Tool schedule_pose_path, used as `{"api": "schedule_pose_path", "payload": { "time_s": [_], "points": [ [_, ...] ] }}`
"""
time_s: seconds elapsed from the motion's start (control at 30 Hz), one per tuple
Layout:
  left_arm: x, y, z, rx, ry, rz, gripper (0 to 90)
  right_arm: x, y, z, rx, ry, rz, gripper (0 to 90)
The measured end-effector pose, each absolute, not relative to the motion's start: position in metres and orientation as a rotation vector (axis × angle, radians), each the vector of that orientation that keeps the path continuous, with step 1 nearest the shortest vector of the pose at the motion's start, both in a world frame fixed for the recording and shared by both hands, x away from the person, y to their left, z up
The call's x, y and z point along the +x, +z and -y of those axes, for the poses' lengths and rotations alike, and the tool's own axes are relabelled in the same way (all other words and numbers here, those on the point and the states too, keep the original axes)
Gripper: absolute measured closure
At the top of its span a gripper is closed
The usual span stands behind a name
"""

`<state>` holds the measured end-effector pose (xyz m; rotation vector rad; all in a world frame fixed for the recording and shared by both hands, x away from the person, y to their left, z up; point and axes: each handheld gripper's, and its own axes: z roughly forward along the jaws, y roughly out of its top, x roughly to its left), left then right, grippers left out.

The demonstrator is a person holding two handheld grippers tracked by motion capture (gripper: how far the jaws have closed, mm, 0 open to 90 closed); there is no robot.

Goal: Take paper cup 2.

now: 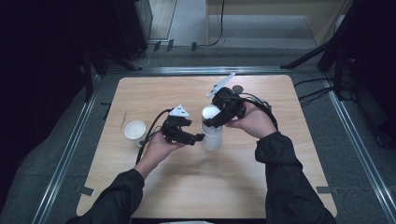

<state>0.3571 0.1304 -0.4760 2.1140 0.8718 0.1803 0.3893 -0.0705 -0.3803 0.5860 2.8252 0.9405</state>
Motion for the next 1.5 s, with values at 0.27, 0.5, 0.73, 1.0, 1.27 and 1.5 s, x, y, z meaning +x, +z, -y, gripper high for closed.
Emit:
{"api": "schedule_pose_path", "payload": {
  "time_s": [0.27, 0.5, 0.73, 1.0, 1.27, 1.5],
  "points": [
    [0.357, -0.480, -0.127, 2.158, 0.184, -0.876, 16.6, 0.388, -0.378, 0.071, 0.596, 0.943, -2.817, 33.6],
    [0.355, -0.474, -0.133, 2.121, 0.153, -0.863, 16.6, 0.391, -0.380, 0.074, 0.612, 1.014, -2.824, 33.9],
    [0.352, -0.473, -0.132, 2.109, 0.133, -0.819, 16.6, 0.391, -0.382, 0.072, 0.606, 1.044, -2.836, 33.9],
    [0.354, -0.478, -0.127, 2.145, 0.132, -0.797, 19.1, 0.390, -0.389, 0.069, 0.601, 0.991, -2.854, 32.8],
    [0.352, -0.479, -0.124, 2.142, 0.109, -0.755, 35.2, 0.388, -0.388, 0.067, 0.575, 0.962, -2.833, 30.1],
    [0.352, -0.479, -0.124, 2.144, 0.102, -0.741, 39.4, 0.387, -0.388, 0.066, 0.568, 0.933, -2.825, 33.5]
  ]
}}
